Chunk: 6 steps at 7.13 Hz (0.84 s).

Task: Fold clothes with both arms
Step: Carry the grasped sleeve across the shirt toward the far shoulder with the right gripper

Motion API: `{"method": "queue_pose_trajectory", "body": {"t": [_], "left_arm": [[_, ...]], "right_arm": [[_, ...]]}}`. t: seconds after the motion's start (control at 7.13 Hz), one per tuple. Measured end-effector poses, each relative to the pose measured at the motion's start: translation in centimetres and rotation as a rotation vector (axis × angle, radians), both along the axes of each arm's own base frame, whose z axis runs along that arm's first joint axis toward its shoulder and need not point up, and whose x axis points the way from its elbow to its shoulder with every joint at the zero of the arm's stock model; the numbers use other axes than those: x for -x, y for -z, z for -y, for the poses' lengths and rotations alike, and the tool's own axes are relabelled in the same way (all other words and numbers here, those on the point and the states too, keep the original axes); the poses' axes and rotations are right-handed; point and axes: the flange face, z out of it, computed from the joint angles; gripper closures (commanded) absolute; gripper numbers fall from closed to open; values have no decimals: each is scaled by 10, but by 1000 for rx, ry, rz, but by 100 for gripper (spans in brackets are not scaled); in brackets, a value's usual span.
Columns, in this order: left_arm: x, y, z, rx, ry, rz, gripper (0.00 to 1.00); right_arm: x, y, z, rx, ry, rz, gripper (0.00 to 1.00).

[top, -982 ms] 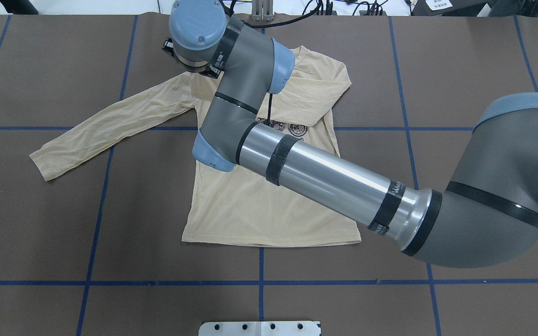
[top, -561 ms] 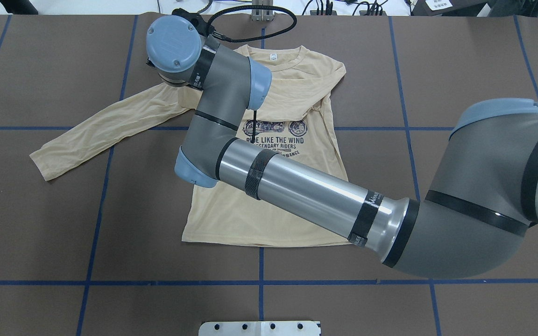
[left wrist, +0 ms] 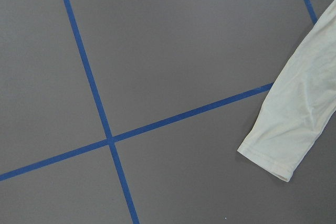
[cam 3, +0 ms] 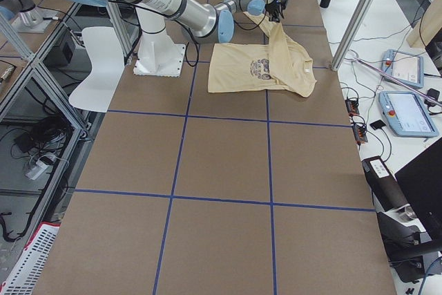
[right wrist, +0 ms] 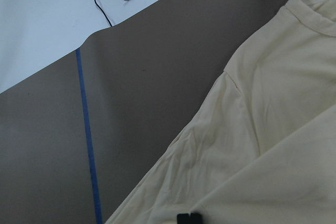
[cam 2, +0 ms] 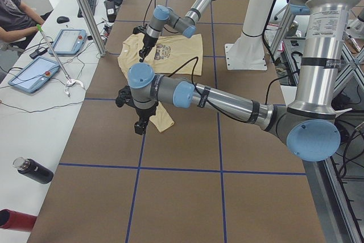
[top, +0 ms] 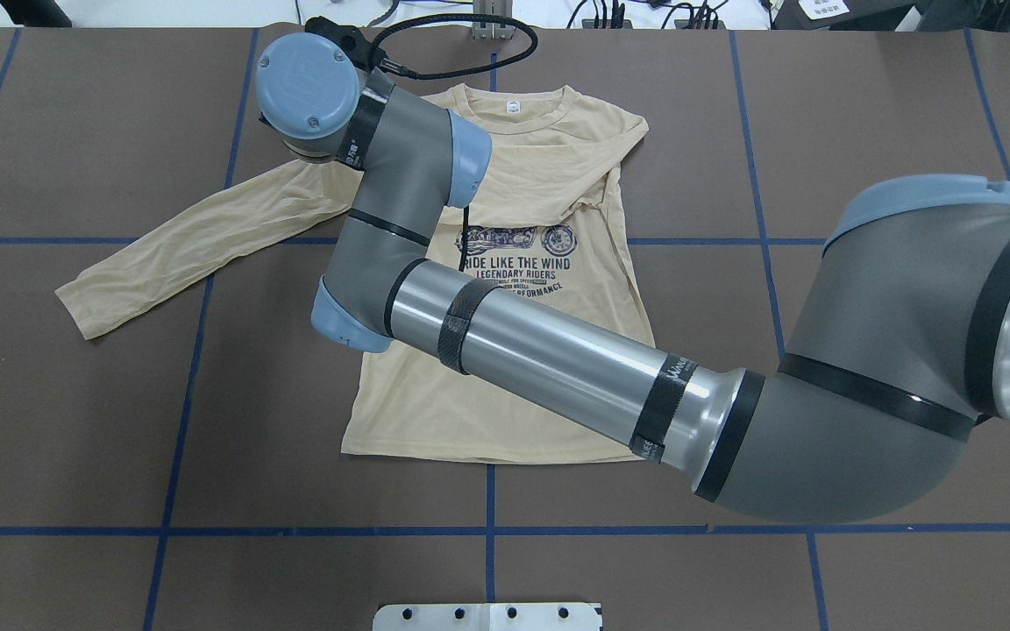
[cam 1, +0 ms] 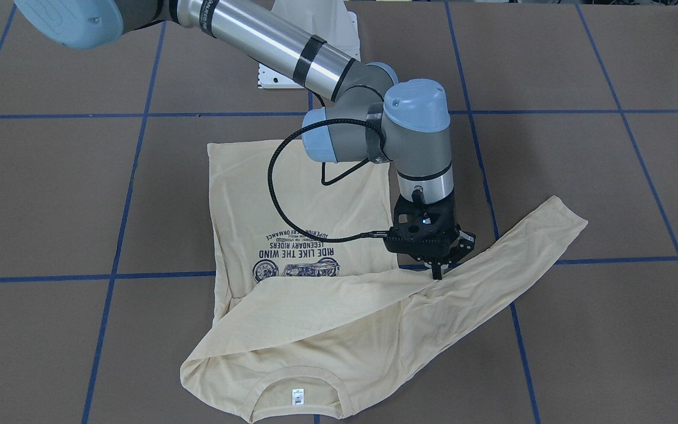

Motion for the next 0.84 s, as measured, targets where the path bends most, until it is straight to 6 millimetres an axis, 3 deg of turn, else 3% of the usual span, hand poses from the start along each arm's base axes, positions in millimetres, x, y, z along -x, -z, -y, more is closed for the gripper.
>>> {"method": "queue_pose_trajectory", "body": {"t": [0.14,0.28,0.56,0.84], "left_arm": [[-12,-9,3,-10,-28,-51,0],[-25,-27,8,-33,-39,-84,0],[-69,-55,11,20,25,-100,0],[-131,-59,0,78,124,-67,4]], "right_arm": [[1,2,1,0,-1,-1,18],[0,5,2,-2,-3,0,12],[-4,16,4,-8,-8,10,10],[-13,33,7,-9,5,37,10]]}}
